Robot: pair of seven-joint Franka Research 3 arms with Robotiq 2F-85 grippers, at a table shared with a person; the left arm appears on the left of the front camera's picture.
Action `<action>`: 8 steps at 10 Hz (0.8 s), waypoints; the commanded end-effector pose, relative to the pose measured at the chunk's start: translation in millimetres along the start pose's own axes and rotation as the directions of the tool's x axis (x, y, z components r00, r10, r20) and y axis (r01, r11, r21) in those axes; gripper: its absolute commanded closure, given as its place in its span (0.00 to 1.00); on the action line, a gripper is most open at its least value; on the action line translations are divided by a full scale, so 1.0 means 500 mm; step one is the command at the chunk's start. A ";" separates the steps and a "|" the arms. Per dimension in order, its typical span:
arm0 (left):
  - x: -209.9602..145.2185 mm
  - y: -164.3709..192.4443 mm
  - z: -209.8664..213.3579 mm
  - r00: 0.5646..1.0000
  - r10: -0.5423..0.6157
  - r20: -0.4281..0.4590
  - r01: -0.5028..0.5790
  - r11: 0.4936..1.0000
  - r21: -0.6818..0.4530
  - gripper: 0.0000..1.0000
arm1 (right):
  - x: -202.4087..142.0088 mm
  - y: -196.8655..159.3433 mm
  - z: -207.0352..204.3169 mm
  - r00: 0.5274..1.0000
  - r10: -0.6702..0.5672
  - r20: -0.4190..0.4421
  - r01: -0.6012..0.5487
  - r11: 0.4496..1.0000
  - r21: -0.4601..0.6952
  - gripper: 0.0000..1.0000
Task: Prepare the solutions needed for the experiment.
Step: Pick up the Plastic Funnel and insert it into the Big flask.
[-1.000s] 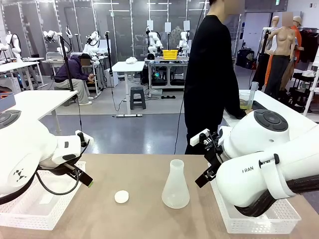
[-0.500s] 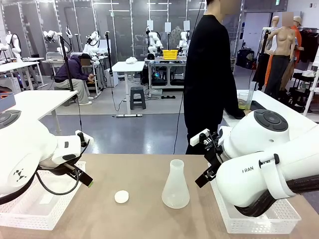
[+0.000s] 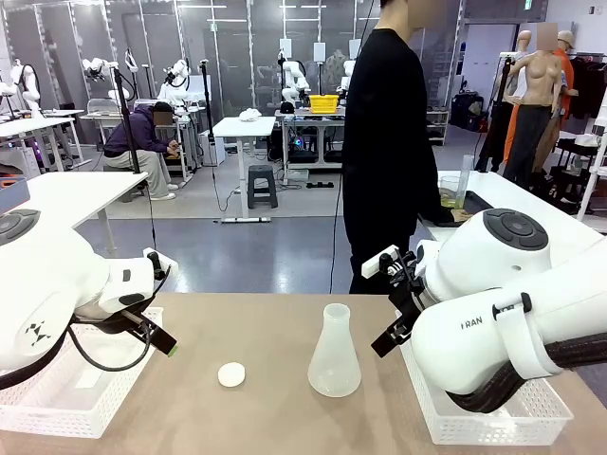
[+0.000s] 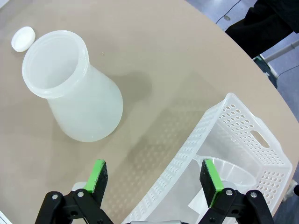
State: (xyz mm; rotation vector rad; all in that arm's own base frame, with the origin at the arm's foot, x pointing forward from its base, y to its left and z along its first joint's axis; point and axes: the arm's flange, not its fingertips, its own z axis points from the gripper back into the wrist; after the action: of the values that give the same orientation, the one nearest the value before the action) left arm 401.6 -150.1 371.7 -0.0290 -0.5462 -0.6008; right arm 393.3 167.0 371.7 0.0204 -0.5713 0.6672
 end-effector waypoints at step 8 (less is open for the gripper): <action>0.030 -0.026 0.174 0.985 -0.073 0.157 0.074 0.997 0.001 0.00 | 0.083 0.071 0.215 0.999 -0.032 0.044 0.040 0.975 -0.218 0.00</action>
State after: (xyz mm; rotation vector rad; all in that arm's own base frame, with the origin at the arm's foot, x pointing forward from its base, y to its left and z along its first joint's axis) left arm 370.1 -167.1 468.4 -0.0604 -0.7447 -0.6620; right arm 341.6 189.5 481.2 -0.0988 -0.7026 0.5998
